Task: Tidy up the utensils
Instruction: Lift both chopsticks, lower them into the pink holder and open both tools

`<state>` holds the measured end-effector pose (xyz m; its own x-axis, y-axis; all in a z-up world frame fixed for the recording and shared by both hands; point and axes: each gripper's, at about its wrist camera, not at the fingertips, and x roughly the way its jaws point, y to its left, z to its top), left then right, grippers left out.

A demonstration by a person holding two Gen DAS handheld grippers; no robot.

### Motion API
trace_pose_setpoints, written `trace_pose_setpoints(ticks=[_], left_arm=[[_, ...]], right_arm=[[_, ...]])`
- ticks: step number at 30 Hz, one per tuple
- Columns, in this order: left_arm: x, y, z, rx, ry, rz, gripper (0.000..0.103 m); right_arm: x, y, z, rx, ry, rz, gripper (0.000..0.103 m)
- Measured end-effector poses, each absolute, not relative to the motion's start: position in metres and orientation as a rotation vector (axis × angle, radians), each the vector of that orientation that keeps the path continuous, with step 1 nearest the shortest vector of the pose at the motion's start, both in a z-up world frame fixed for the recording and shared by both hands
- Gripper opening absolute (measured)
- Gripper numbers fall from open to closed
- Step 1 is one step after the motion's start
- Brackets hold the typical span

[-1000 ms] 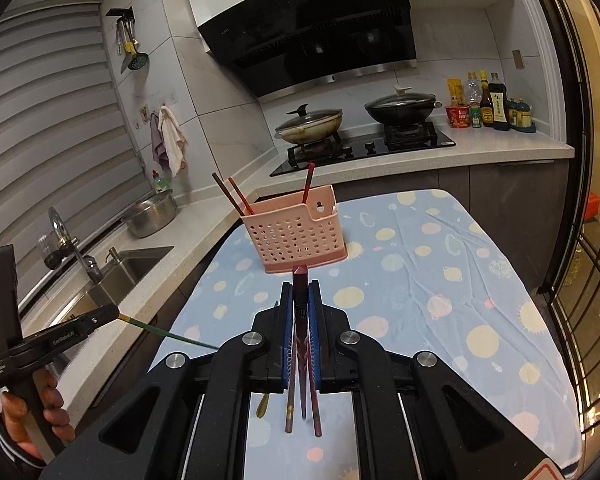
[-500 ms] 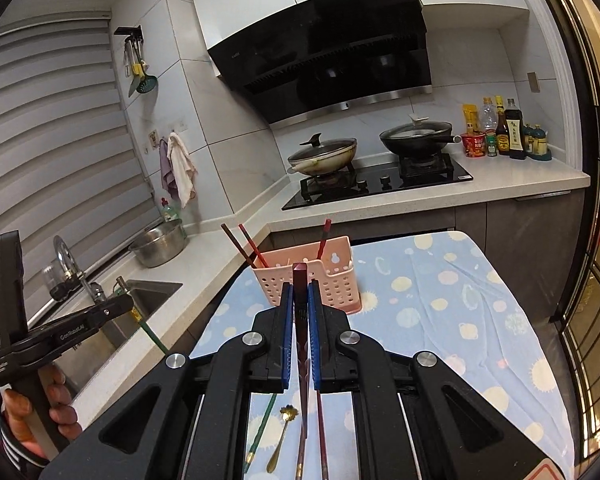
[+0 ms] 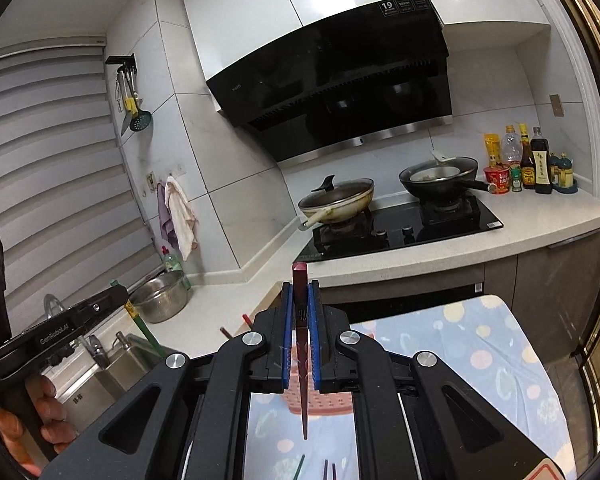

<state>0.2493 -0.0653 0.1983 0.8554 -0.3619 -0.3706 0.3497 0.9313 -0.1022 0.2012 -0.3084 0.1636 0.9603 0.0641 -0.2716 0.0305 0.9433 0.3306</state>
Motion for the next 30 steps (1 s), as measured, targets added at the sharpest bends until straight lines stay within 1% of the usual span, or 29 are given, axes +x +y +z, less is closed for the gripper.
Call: trace_pose_setpoints(ticks=[5,9,13,18,26,28,30], left_arm=[[0.292,-0.076,0.216,-0.052,0.365,-0.371,0.007],[0.321,-0.084,0.218,-0.057,0.343,-0.362,0.007],[0.348,-0.089,0.204,-0.054,0.374,-0.357,0.007],[0.371,-0.093,0.174,-0.049,0.439,-0.345,0.007],[0.379,-0.096,0.144,-0.043,0.494,-0.338,0.007],[0.378,-0.095,0.142,-0.047,0.493,-0.322,0.009],[0.375,-0.095,0.141,-0.043,0.494,-0.317,0.019]], right_arm=[[0.251,-0.31,0.175,0.35,0.259,0.002,0.007],[0.286,-0.311,0.173,0.352,0.262,-0.006,0.007],[0.318,-0.312,0.155,0.345,0.306,-0.019,0.007],[0.344,-0.309,0.124,0.324,0.385,-0.029,0.007],[0.354,-0.303,0.098,0.308,0.451,-0.024,0.007],[0.352,-0.301,0.097,0.302,0.452,-0.026,0.009],[0.347,-0.299,0.098,0.294,0.44,-0.035,0.021]])
